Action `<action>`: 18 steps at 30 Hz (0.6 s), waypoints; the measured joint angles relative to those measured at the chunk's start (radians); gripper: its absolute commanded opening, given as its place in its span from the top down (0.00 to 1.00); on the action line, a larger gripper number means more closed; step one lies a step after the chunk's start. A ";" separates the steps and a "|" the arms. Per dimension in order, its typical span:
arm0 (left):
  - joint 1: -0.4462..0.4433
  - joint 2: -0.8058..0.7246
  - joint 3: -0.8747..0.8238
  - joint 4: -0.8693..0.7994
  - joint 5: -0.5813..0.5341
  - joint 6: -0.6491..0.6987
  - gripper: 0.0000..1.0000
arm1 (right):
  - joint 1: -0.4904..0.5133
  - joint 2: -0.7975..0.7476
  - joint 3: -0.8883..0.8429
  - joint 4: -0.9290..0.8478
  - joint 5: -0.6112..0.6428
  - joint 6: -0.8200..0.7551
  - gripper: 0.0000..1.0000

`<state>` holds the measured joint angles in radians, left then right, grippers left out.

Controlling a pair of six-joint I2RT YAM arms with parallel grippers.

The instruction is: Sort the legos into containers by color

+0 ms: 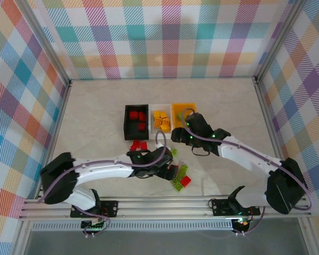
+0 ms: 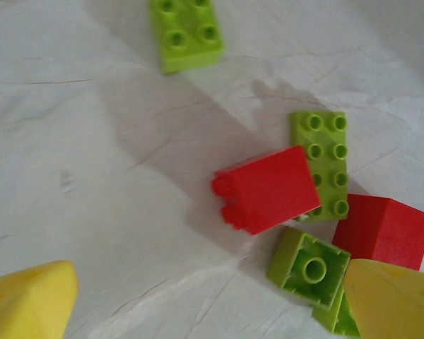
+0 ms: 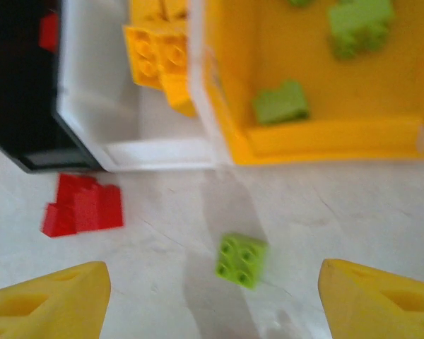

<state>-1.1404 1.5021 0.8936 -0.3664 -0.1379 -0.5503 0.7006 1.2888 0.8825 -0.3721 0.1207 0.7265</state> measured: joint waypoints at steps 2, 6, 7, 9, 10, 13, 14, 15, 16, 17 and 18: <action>-0.010 0.065 0.032 0.014 0.000 0.012 0.06 | 0.000 -0.052 -0.048 -0.013 0.015 0.011 0.22; -0.010 0.160 0.087 0.022 -0.014 0.037 0.09 | 0.000 -0.149 -0.100 -0.029 0.042 0.029 0.21; -0.010 0.179 0.099 0.023 -0.020 0.044 0.10 | 0.000 -0.169 -0.108 -0.031 0.048 0.030 0.21; -0.010 0.213 0.120 0.022 -0.034 0.051 0.13 | 0.000 -0.201 -0.120 -0.034 0.058 0.037 0.21; -0.010 0.229 0.127 0.023 -0.039 0.054 0.15 | 0.000 -0.212 -0.124 -0.037 0.064 0.038 0.21; -0.010 0.264 0.134 0.022 -0.051 0.063 0.22 | 0.000 -0.230 -0.127 -0.043 0.078 0.043 0.20; -0.010 0.271 0.134 0.021 -0.055 0.064 0.25 | -0.001 -0.234 -0.127 -0.047 0.081 0.044 0.20; -0.010 0.272 0.134 0.024 -0.058 0.066 0.28 | -0.001 -0.238 -0.127 -0.050 0.082 0.044 0.20; -0.010 0.272 0.134 0.023 -0.061 0.067 0.31 | -0.001 -0.241 -0.127 -0.052 0.086 0.044 0.20; -0.010 0.272 0.133 0.023 -0.065 0.071 0.35 | -0.001 -0.245 -0.127 -0.053 0.089 0.044 0.20; -0.010 0.272 0.131 0.023 -0.065 0.072 0.40 | -0.001 -0.248 -0.127 -0.055 0.092 0.044 0.20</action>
<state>-1.1503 1.7737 1.0248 -0.3439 -0.2031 -0.4778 0.6994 1.0412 0.7551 -0.4274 0.2123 0.7704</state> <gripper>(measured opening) 0.664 0.798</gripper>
